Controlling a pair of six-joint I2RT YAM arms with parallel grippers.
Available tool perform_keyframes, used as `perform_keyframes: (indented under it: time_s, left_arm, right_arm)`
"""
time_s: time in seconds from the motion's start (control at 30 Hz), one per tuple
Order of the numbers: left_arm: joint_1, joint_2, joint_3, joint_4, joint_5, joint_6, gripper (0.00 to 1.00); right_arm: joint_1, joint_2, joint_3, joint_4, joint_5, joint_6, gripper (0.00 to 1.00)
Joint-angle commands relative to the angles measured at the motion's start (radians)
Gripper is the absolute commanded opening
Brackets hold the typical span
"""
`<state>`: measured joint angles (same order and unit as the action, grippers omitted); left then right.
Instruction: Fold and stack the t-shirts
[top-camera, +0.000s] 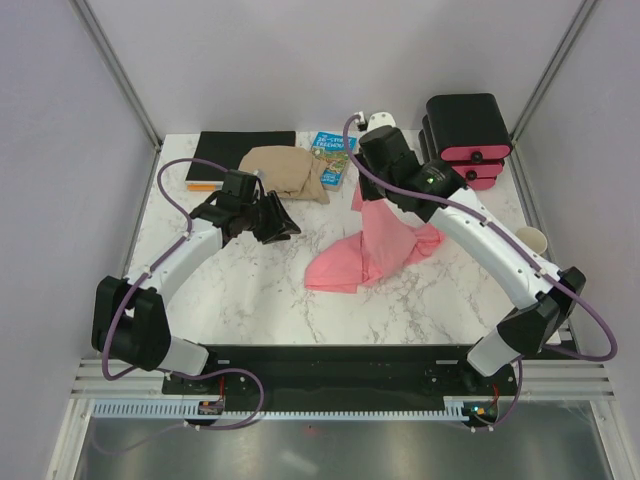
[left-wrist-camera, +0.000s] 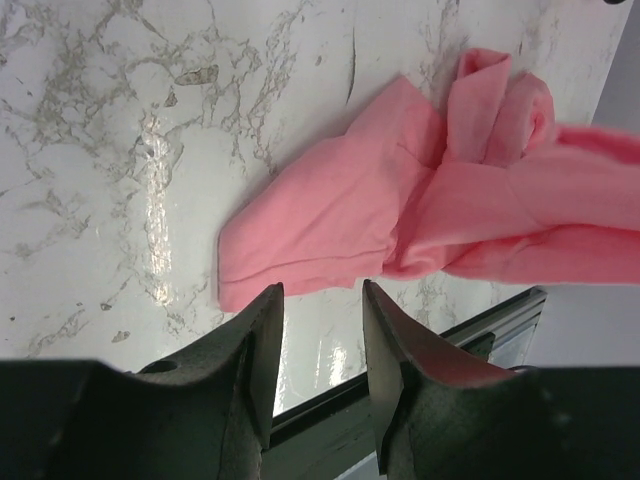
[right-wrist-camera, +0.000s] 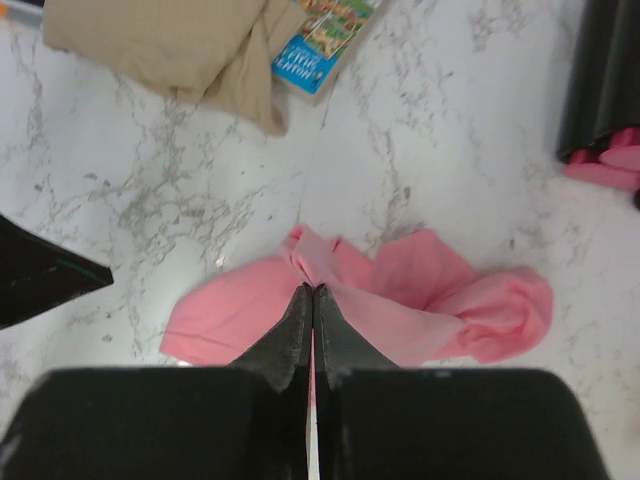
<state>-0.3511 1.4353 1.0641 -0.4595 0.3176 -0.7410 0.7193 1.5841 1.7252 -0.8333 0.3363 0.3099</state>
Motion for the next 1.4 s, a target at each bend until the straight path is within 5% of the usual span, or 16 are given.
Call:
perform_keyframes:
  time_s: [0.0,0.37,0.67,1.1,1.37]
  left_arm:
    - [-0.003,0.013,0.04,-0.021,0.046,0.045,0.45]
    - [-0.003,0.04,0.088,-0.073,0.034,0.071,0.45]
    - [-0.022,0.151,0.178,-0.085,0.115,0.103,0.46]
    - [-0.081,0.132,0.188,-0.171,0.064,0.186,0.52]
    - [-0.101,0.243,0.229,-0.214,0.132,0.235,0.53]
  right_arm:
    - [-0.04,-0.019,0.105,-0.02,0.092,-0.084,0.0]
    - [-0.075,-0.173,0.045,-0.007,0.211,-0.084,0.0]
    - [-0.08,-0.113,0.356,0.0,0.104,-0.129,0.0]
    - [-0.077,-0.004,0.372,0.106,-0.219,-0.097,0.0]
    - [-0.073,0.046,0.275,0.247,-0.204,-0.138,0.0]
